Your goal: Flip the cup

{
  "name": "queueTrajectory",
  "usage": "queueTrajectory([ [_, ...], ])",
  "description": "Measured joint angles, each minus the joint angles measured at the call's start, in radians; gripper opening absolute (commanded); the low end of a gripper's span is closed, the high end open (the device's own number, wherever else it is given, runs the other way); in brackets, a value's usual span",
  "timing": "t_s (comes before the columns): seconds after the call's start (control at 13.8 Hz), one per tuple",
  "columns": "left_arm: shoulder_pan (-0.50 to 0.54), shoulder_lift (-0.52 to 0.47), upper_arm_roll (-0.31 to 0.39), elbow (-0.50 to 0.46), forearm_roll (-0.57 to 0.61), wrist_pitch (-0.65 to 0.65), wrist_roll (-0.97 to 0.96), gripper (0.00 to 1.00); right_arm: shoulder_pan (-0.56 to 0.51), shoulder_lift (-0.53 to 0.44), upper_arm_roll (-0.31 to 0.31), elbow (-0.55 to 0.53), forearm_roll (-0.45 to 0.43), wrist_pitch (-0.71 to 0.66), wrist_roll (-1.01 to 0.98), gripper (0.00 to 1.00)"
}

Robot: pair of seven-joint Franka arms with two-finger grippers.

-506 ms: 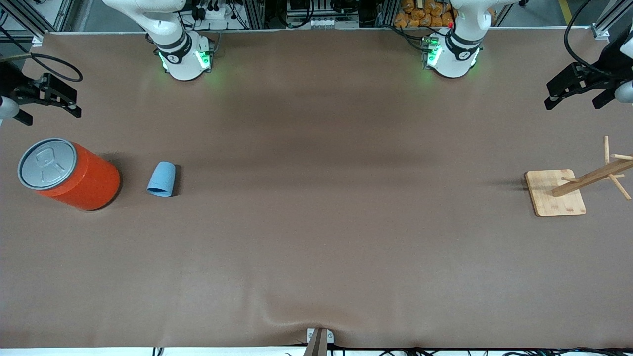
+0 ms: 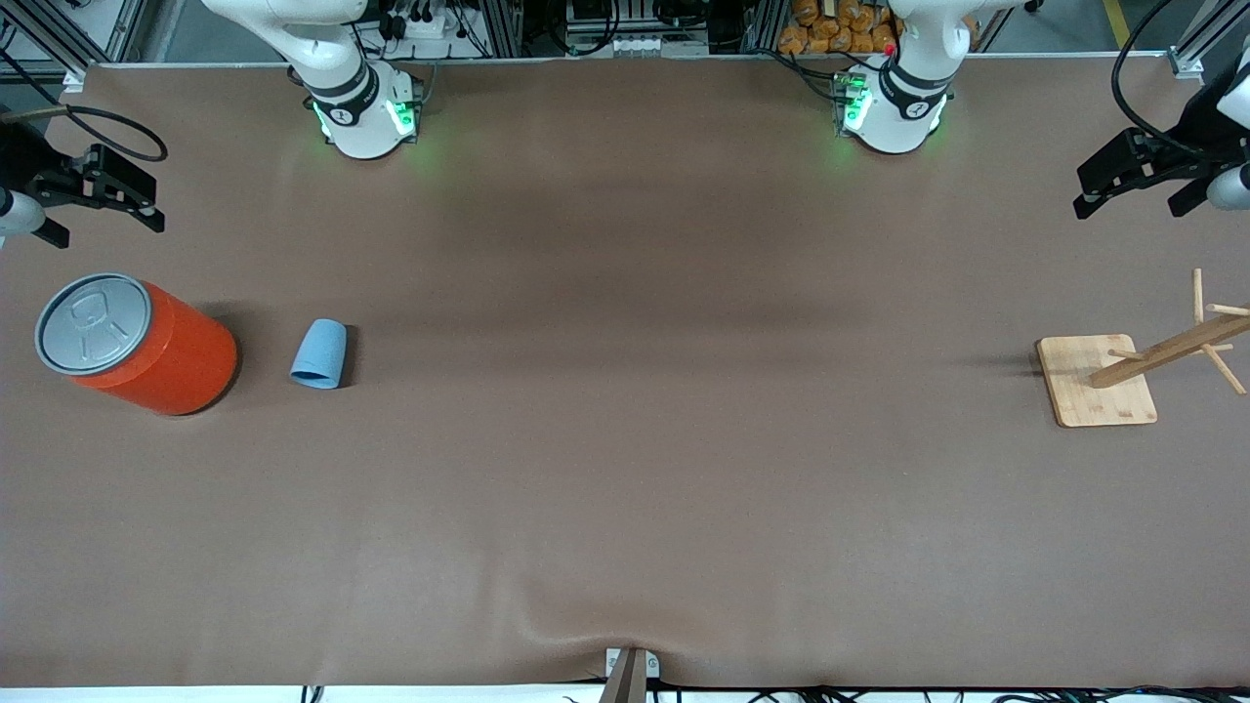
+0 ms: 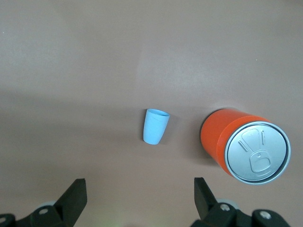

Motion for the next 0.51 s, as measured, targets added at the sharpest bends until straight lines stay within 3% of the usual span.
queueTrajectory([
  [0.51,-0.001,0.002,-0.007,0.002,0.018,-0.010,0.004,1.00,0.000,0.019,0.000,-0.001,0.000,-0.002,-0.009,1.00],
])
